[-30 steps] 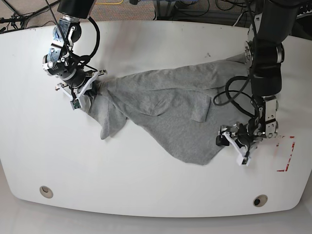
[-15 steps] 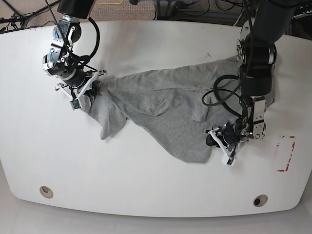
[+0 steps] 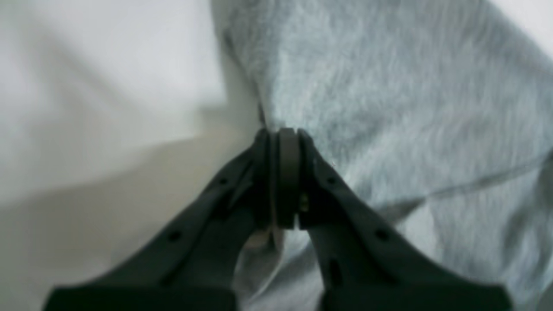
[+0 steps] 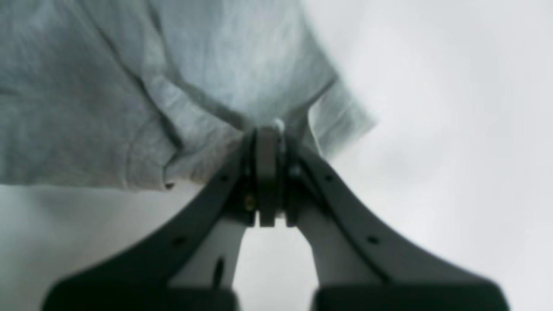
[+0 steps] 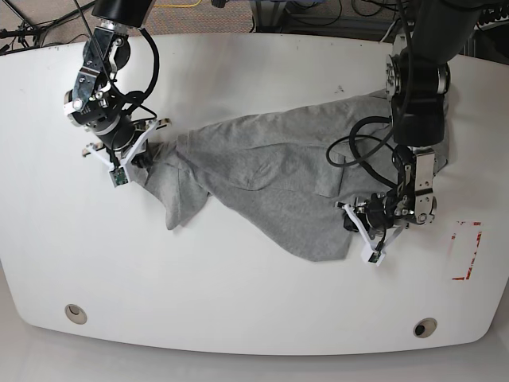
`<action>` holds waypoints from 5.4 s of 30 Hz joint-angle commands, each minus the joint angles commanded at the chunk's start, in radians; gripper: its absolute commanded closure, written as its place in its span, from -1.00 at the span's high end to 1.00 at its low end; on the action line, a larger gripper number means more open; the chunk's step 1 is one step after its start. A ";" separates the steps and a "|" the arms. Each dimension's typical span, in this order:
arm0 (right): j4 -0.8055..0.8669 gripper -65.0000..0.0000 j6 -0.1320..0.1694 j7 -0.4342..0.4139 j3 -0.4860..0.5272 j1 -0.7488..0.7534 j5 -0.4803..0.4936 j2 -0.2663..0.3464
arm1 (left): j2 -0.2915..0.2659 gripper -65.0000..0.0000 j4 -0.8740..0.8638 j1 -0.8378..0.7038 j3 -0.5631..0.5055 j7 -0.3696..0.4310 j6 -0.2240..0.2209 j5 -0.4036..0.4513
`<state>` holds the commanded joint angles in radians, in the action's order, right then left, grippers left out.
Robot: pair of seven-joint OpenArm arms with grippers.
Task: Fold the T-shirt properly
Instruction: 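Move the left gripper down the T-shirt and grasp its hem, then lift the T-shirt with both grippers and swing it across the table, then lay the T-shirt on the table and open the left gripper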
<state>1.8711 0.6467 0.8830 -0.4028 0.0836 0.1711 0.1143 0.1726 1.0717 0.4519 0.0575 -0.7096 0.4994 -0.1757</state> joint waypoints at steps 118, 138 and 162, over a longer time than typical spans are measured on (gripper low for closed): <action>-0.193 -1.00 0.051 0.235 0.509 -1.382 -0.060 0.029 | 0.149 -1.00 0.766 0.407 0.290 -0.494 -0.002 -0.009; 0.103 -1.00 0.051 0.227 0.499 -0.806 -0.058 0.129 | 0.106 -1.00 0.764 0.279 0.282 -0.407 -0.003 -0.009; 0.138 -1.00 0.051 0.104 0.334 -0.376 -0.058 0.120 | 0.006 -0.40 0.644 -0.080 0.290 -0.404 -0.003 -0.009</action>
<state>2.0092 0.6981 0.9874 -0.0683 -0.2923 0.1128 0.2340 0.1788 1.7162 0.3721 0.3475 -1.1132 0.4964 -0.1849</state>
